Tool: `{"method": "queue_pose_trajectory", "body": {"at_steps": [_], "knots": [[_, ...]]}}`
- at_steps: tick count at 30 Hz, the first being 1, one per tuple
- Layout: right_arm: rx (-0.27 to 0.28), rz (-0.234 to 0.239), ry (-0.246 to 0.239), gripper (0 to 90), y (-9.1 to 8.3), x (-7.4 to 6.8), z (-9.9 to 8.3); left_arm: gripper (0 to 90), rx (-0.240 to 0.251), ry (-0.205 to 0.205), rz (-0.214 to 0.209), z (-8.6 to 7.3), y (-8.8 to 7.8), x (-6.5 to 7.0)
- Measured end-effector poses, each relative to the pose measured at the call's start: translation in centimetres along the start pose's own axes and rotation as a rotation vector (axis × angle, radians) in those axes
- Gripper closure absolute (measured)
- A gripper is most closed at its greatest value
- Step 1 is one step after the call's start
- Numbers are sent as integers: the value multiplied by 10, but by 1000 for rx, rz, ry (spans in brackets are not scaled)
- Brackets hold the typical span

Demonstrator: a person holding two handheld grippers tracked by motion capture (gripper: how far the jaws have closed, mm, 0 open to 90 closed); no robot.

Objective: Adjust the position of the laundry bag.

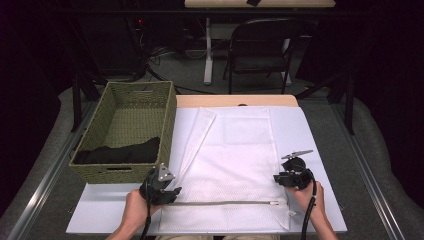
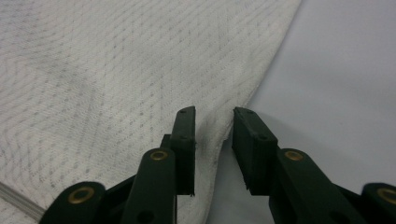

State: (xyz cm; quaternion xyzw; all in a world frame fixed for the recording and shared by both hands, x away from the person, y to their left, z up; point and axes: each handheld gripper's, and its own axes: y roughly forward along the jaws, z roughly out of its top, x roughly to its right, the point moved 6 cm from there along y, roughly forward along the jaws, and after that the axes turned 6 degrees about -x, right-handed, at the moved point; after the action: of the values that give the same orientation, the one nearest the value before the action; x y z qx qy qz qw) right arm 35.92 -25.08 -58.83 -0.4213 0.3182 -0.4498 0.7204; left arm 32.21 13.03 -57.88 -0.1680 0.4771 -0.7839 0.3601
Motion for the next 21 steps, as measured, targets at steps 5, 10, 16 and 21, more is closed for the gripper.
{"method": "queue_pose_trajectory", "body": {"at_steps": [5, 10, 16, 21], "knots": [[6, 9, 12, 861, 3, 1, 1, 699, -19, 13, 18, 1, 12, -2], [5, -1, -16, 888, 3, -1, 2, 849, -34, 11, 29, -2, 16, -4], [24, -14, -27, 892, -6, 0, 2, 882, -38, 1, 41, -4, 15, -7], [31, -19, -35, 893, -14, 2, -1, 880, -33, -20, 33, -5, 13, -9]]}}
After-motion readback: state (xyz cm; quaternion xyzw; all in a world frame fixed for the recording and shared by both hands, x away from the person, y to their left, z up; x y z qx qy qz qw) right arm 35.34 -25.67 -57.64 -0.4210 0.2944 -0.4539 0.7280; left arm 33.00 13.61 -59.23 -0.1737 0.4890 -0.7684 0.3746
